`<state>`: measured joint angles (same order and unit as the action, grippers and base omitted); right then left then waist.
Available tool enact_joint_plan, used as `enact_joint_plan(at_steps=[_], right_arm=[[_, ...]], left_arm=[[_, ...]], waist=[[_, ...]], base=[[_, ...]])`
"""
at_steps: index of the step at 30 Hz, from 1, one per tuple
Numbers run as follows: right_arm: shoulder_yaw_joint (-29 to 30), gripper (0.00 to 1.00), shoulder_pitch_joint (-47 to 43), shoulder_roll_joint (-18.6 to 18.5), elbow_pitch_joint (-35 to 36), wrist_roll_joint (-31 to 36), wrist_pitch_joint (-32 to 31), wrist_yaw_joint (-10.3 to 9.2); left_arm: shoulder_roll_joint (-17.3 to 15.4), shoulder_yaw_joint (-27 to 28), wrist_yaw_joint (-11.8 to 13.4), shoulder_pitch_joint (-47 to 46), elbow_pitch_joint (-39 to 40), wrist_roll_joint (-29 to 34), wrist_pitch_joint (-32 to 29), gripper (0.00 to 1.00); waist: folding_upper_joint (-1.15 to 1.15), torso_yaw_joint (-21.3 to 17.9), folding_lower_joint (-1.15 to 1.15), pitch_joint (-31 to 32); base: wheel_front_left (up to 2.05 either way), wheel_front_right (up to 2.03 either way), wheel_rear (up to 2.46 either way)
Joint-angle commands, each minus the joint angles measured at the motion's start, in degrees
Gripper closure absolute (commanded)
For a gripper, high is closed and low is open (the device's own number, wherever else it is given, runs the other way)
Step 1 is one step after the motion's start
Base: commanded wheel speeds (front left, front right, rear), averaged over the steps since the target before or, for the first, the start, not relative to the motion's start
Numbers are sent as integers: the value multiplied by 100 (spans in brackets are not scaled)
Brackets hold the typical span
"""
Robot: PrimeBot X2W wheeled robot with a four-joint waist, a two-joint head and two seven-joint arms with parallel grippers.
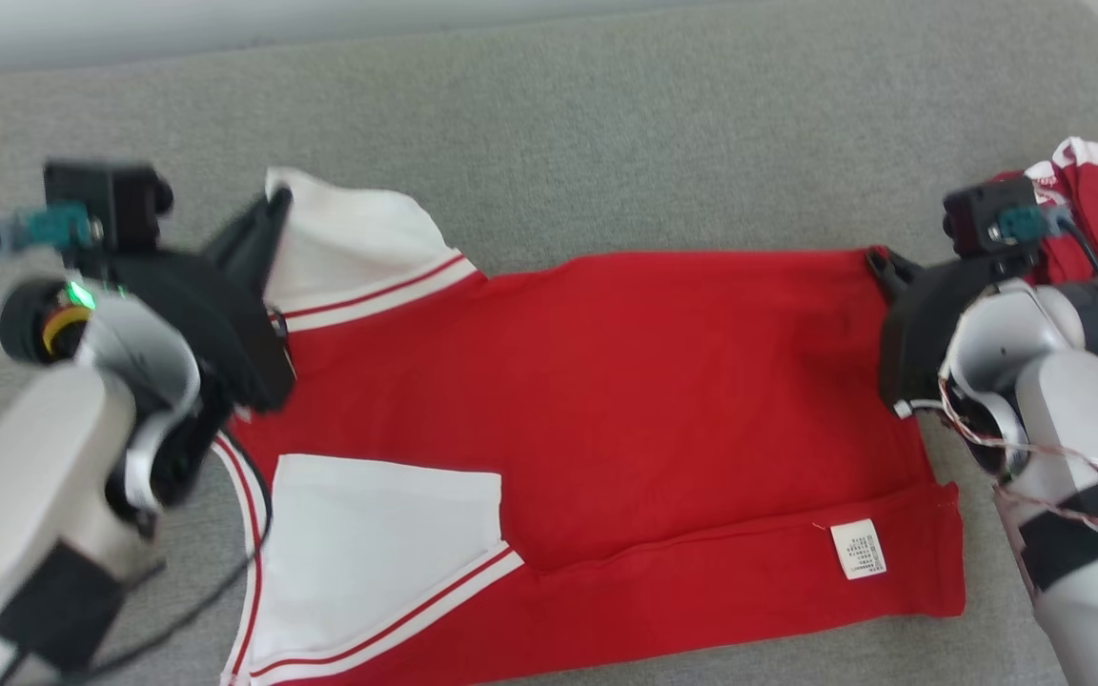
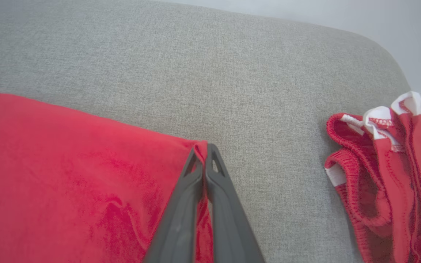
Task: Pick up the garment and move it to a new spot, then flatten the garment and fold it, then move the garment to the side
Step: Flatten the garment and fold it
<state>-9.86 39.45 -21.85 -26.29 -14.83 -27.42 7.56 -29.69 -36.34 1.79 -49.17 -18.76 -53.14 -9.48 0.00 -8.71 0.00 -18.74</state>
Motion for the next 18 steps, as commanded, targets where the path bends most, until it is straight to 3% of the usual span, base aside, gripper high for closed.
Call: enact_joint_plan(at_steps=[1,11,15,18], right_arm=[[81,100,-274,-75,195,-75,-16,-14],[479,100,-1785,-266,1360,-87,-553,-14],[440,100,-2094,-353,1583,-28,-770,-14],[422,100,-2188,-427,1656,16,-845,-14]], left_arm=[[-90,26,109,395,375,-134,-16,100],[-620,172,1074,2675,2550,-669,96,100],[-598,215,1367,3396,3042,-842,324,100],[-531,218,1438,3620,3187,-908,423,100]], waist=[[0,152,0,261],[0,271,0,702],[0,283,0,753],[0,311,0,762]], base=[[0,0,0],[0,0,0],[0,0,0],[0,0,0]])
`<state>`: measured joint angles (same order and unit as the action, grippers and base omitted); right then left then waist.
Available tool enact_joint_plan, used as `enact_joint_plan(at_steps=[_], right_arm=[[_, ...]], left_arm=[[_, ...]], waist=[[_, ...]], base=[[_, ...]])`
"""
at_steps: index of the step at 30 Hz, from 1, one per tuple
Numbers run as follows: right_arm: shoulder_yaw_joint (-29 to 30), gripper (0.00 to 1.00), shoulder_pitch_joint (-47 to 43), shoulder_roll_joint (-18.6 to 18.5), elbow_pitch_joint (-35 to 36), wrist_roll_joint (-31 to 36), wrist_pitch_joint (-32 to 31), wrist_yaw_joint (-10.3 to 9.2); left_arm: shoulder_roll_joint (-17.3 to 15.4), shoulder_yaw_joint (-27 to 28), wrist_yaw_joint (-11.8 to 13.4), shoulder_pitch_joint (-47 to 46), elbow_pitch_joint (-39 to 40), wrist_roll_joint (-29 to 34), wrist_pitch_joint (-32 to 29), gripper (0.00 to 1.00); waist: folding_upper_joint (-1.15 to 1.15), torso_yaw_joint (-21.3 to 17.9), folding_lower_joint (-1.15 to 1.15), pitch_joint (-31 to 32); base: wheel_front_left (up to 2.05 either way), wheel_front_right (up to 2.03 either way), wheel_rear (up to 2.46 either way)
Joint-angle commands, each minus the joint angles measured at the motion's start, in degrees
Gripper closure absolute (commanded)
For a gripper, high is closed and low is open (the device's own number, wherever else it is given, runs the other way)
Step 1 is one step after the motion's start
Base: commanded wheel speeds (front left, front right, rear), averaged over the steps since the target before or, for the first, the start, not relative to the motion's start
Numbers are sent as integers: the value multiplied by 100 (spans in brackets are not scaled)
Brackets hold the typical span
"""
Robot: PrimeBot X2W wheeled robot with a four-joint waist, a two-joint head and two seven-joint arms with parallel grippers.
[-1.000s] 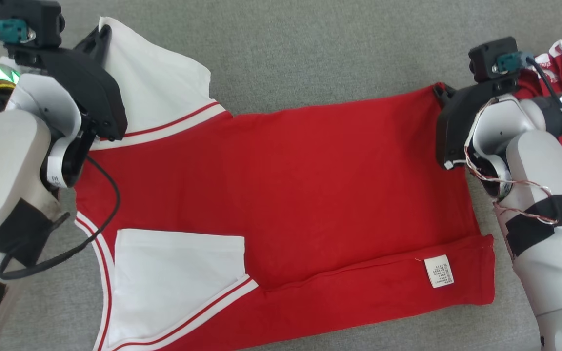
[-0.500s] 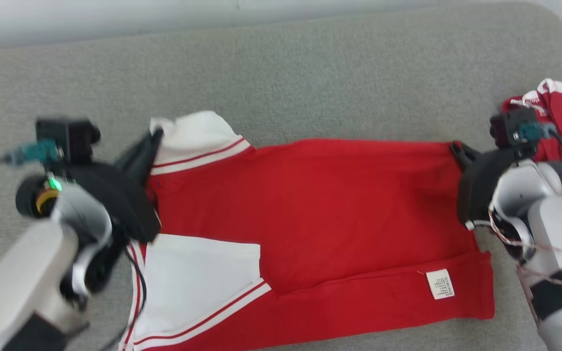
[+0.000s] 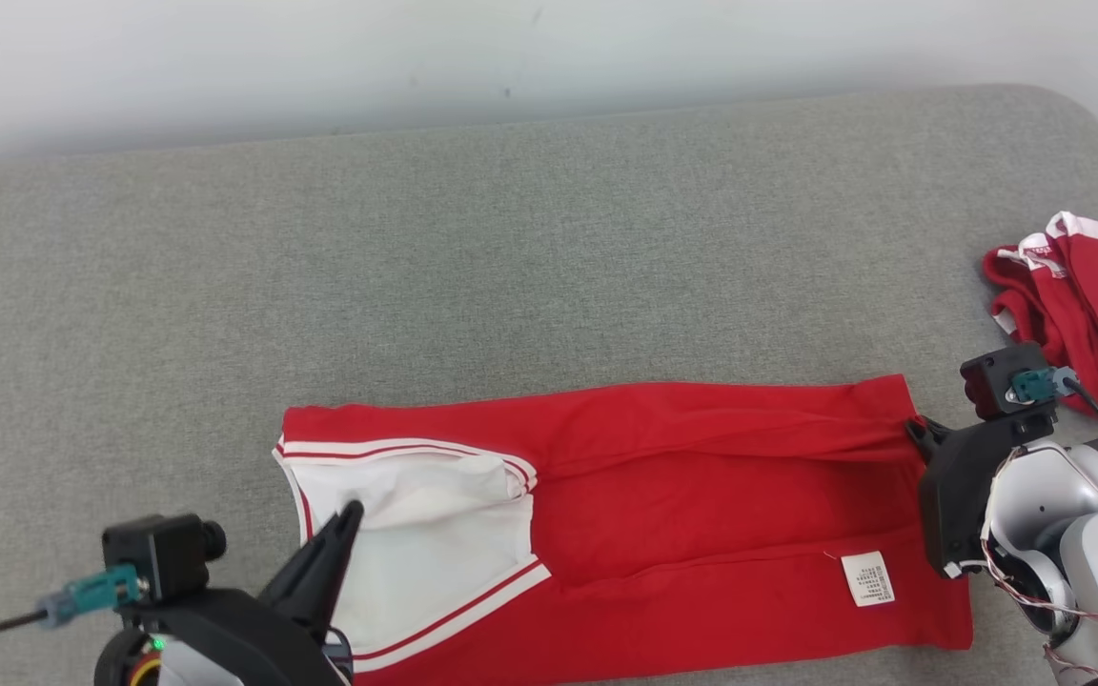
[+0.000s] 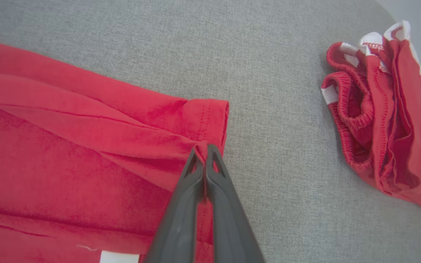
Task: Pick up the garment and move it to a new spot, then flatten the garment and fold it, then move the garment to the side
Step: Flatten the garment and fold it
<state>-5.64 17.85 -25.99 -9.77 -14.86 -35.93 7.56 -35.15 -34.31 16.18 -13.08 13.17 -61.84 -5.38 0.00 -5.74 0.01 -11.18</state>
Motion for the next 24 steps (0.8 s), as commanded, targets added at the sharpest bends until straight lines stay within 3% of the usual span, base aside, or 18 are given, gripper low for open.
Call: enact_joint_plan(at_steps=[1,8,21,22,23,24], right_arm=[[8,100,-73,-38,40,52,-51,-14],[63,100,-381,-205,225,180,-264,-14],[209,100,-922,-287,547,317,-555,-14],[219,95,-951,-275,555,331,-565,-14],[254,0,-974,-235,556,353,-555,-14],[317,0,-990,-151,555,366,-529,-14]], left_arm=[[41,4,22,96,44,-46,54,100],[280,47,114,606,203,-281,336,100],[366,75,199,1352,86,-599,530,100],[334,48,208,1340,-5,-523,533,100],[337,30,235,1300,-95,-445,582,98],[350,10,248,1255,-205,-359,626,66]], waist=[[0,26,-1,8],[0,127,-1,89],[0,197,-1,208],[0,203,-1,217],[0,207,-1,233],[0,208,-1,254]], base=[[0,0,0],[0,0,0],[0,0,0],[0,0,0],[0,0,0],[0,0,0]])
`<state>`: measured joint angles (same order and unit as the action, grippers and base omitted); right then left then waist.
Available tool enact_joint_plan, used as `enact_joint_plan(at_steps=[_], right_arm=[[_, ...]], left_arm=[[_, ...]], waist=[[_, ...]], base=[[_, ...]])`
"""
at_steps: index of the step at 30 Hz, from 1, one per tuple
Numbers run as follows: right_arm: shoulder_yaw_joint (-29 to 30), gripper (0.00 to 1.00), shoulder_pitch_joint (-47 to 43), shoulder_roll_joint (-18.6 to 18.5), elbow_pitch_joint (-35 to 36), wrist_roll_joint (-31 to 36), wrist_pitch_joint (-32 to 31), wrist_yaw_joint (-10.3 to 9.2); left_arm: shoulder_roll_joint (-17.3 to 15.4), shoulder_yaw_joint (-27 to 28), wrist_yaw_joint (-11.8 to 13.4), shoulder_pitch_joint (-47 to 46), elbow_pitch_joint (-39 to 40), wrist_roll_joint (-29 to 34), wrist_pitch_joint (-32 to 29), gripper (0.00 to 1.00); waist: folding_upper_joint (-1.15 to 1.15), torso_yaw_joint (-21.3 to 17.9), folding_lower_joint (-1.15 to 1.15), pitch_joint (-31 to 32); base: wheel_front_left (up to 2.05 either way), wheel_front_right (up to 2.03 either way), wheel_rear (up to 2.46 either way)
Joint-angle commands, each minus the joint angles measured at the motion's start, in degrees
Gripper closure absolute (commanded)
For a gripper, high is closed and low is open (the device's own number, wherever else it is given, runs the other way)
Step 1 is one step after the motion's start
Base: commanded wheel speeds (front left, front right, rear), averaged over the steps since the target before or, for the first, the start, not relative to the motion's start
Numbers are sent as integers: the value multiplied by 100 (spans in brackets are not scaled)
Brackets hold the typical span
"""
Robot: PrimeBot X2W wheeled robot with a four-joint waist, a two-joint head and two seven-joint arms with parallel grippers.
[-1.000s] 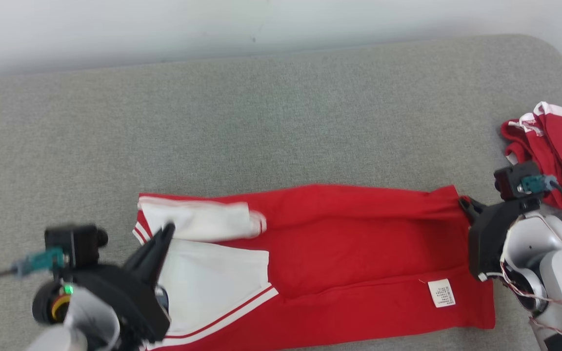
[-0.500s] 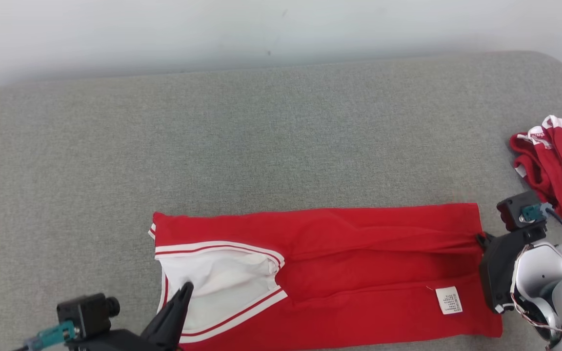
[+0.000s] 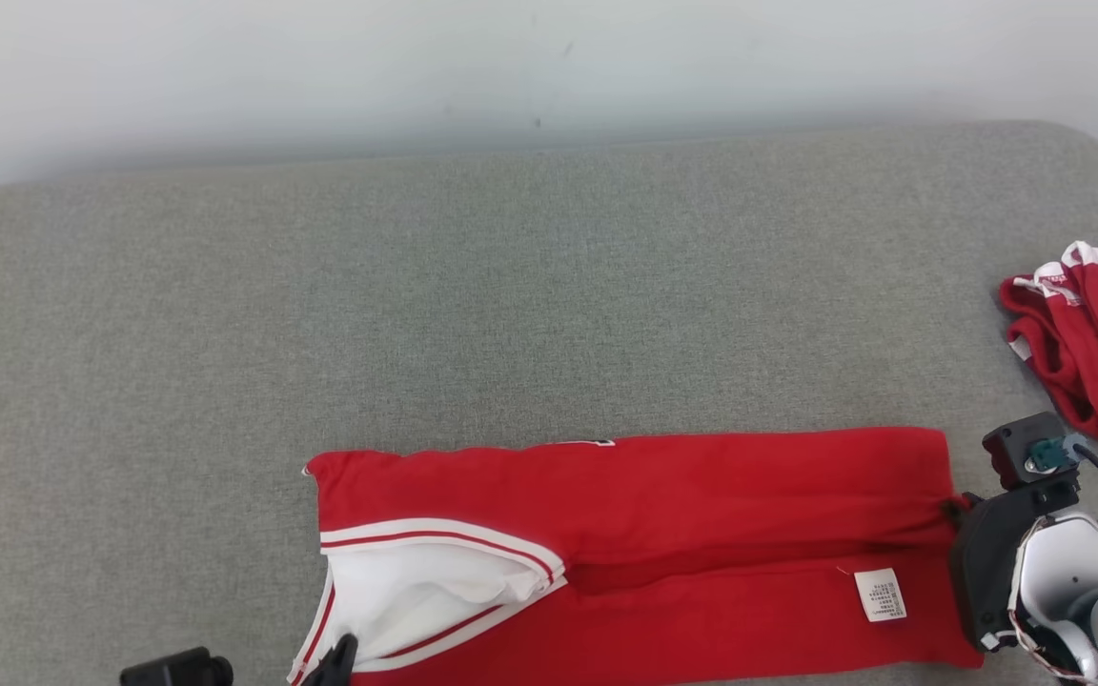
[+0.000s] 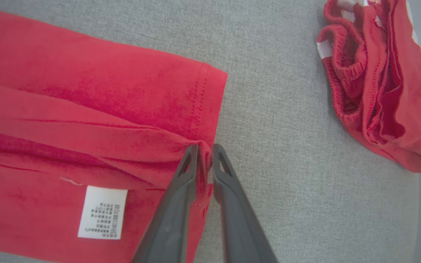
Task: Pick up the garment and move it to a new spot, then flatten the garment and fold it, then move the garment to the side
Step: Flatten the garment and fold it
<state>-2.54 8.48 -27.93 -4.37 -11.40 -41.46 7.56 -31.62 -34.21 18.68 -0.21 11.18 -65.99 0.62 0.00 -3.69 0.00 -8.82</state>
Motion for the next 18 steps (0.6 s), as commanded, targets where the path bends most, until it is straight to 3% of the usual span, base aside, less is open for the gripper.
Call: enact_joint_plan(at_steps=[1,10,13,18], right_arm=[[36,0,-83,124,22,28,34,-14],[581,0,-355,718,368,161,148,-14],[1003,0,-490,1060,533,85,335,-14],[1677,0,-747,1793,741,-3,782,-14]], left_arm=[[10,-58,8,-68,-121,147,40,0],[329,-153,-43,-300,-872,608,675,0],[423,-116,-83,-392,-1033,946,1120,0],[733,317,74,-471,-1182,1683,1447,0]], waist=[[0,0,0,39],[0,-27,0,246],[0,-4,0,310],[0,66,0,416]], base=[[0,0,0],[0,0,0],[0,0,0],[0,0,0]])
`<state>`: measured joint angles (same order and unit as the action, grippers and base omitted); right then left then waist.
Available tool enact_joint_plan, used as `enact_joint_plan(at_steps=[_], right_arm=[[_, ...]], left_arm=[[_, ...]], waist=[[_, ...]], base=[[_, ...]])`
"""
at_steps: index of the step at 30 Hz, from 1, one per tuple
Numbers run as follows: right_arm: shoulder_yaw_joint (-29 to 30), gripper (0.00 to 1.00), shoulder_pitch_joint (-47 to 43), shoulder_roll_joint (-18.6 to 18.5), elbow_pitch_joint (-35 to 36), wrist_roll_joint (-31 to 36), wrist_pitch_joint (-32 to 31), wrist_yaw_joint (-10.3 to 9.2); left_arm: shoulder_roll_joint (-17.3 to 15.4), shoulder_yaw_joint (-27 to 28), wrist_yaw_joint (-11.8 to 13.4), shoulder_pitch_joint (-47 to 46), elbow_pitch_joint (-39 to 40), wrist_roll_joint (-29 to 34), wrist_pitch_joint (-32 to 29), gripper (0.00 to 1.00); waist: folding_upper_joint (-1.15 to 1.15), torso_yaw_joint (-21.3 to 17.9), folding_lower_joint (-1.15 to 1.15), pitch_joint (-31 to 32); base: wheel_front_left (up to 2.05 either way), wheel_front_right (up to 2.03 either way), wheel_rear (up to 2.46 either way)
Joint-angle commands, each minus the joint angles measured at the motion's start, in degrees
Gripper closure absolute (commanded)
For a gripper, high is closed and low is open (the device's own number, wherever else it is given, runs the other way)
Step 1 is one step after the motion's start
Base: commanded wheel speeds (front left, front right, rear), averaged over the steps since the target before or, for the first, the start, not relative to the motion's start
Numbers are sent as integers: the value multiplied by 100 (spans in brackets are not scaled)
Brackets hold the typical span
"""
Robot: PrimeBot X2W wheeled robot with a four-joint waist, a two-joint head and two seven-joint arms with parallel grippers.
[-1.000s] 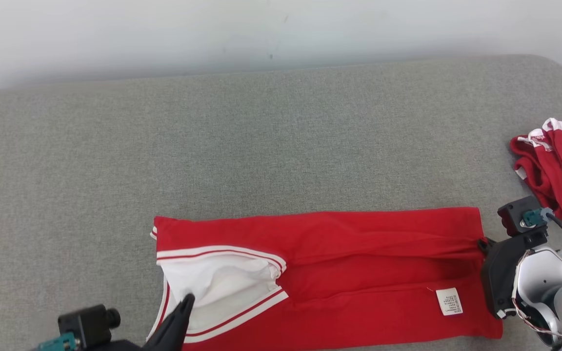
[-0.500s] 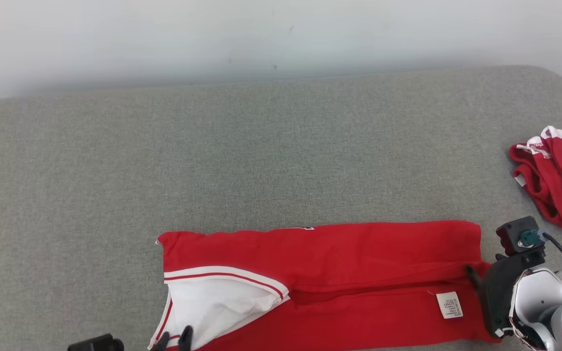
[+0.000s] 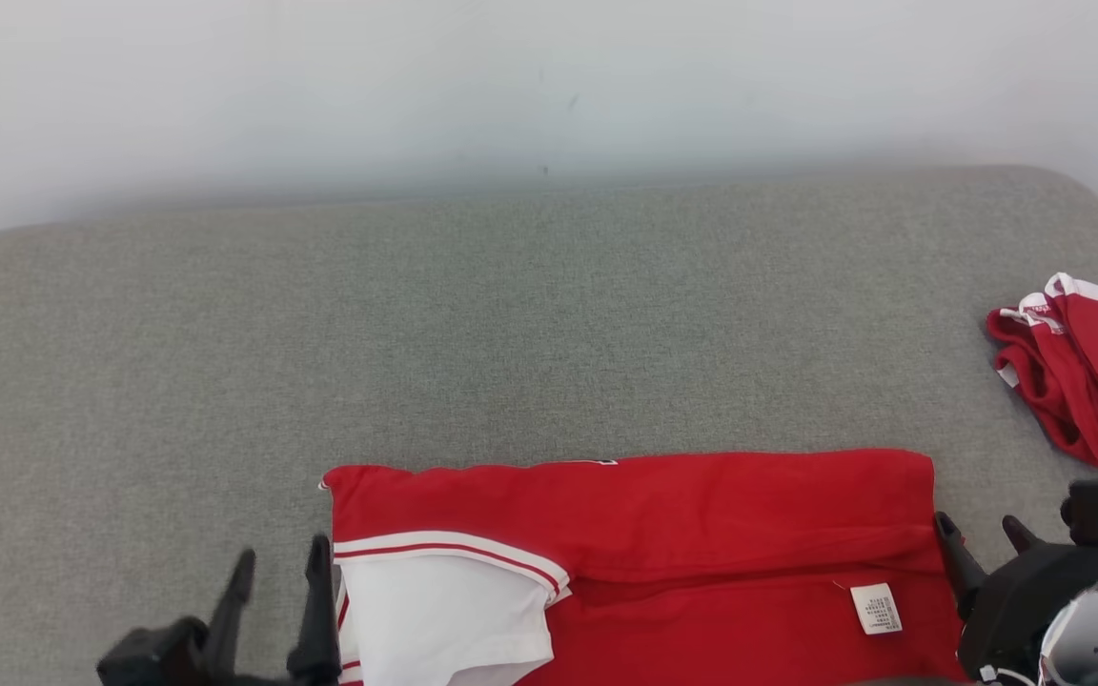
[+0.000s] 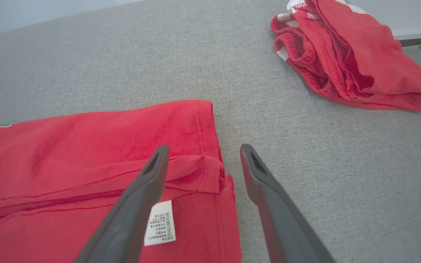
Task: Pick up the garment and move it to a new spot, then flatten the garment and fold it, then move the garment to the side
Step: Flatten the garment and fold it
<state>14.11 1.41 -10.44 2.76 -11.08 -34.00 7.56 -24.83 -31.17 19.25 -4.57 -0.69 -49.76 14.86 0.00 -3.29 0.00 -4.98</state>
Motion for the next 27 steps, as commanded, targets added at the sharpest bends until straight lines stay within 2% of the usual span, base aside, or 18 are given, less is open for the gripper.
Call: enact_joint_plan(at_steps=[1,3,7,12,13,18,20,21,27], right_arm=[[143,0,-82,205,40,-73,128,-14],[261,0,-121,334,64,-77,230,-14],[554,0,-134,644,-8,-150,605,-14],[684,0,6,754,-271,-132,960,-14],[707,0,59,759,-412,-201,1069,-14],[612,0,141,766,-790,-415,1251,-14],[604,0,149,765,-851,-409,1270,-14],[624,0,164,765,-955,-410,1283,-14],[728,0,273,767,-1178,-134,1008,-14]], left_arm=[[140,211,11,-57,71,344,32,0],[260,408,-22,-39,143,584,37,0],[689,1068,-237,186,422,1741,30,0],[1110,1668,-641,451,469,2711,32,0],[1238,1836,-792,534,307,2888,32,0],[1500,2309,-1163,722,-143,3080,33,0],[1548,2406,-1223,735,-193,3105,33,0],[1625,2545,-1343,793,-287,3191,33,0],[1826,2835,-1652,861,-401,3429,33,0]], waist=[[0,34,0,47],[0,44,0,63],[0,35,0,91],[0,7,0,98],[0,-4,0,113],[0,-27,0,124],[0,-29,0,126],[0,-25,0,130],[0,29,0,82]], base=[[0,0,0],[0,0,0],[0,0,0],[0,0,0],[0,0,0],[0,0,0],[0,0,0],[0,0,0],[0,0,0]])
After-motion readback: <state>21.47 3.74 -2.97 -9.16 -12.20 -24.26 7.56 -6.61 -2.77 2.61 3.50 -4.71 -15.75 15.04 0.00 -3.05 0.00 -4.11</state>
